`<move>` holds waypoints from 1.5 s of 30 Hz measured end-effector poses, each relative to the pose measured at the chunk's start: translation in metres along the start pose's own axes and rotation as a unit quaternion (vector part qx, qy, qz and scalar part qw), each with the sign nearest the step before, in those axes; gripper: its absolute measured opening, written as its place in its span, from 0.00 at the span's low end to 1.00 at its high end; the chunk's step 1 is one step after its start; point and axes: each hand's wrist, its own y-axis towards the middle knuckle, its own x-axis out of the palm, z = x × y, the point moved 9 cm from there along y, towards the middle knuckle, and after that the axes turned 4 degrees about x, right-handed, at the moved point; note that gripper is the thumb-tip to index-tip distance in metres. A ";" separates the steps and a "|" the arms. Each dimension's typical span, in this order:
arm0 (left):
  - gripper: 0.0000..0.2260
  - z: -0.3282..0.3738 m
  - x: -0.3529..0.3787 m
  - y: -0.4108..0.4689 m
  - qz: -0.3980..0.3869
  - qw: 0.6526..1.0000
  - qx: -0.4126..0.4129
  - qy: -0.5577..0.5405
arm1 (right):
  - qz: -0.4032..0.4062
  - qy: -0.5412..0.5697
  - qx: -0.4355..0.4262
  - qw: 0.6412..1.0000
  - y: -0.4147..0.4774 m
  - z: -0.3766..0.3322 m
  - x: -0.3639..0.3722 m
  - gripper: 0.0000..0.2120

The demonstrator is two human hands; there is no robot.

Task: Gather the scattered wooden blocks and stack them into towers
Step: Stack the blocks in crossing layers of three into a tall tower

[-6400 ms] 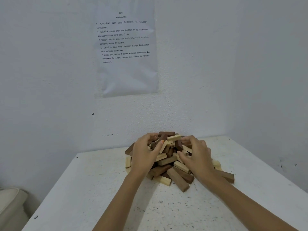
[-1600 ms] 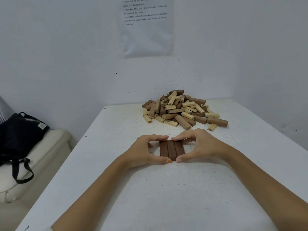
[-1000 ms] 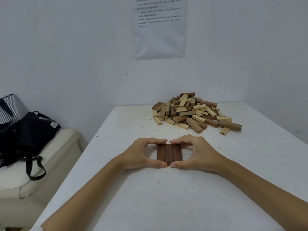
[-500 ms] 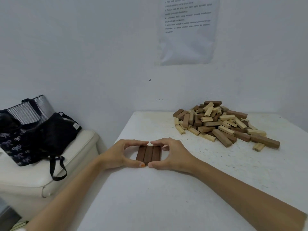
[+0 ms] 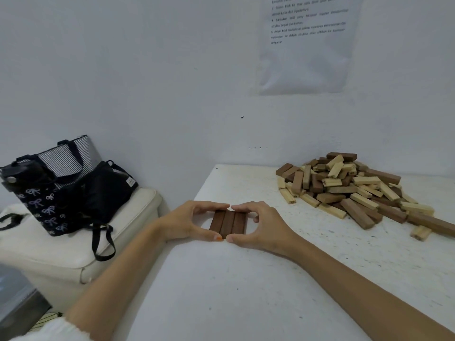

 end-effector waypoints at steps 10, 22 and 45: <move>0.30 0.001 0.006 -0.001 -0.018 1.000 0.011 -0.020 | 0.000 0.004 -0.009 1.000 0.000 0.001 0.002 0.34; 0.42 -0.002 0.002 -0.005 0.001 0.998 0.011 -0.061 | -0.025 0.015 -0.009 1.000 0.000 0.003 0.006 0.37; 0.40 0.001 0.005 -0.005 0.002 0.998 0.012 -0.056 | -0.015 0.013 -0.008 1.000 0.000 0.002 0.006 0.34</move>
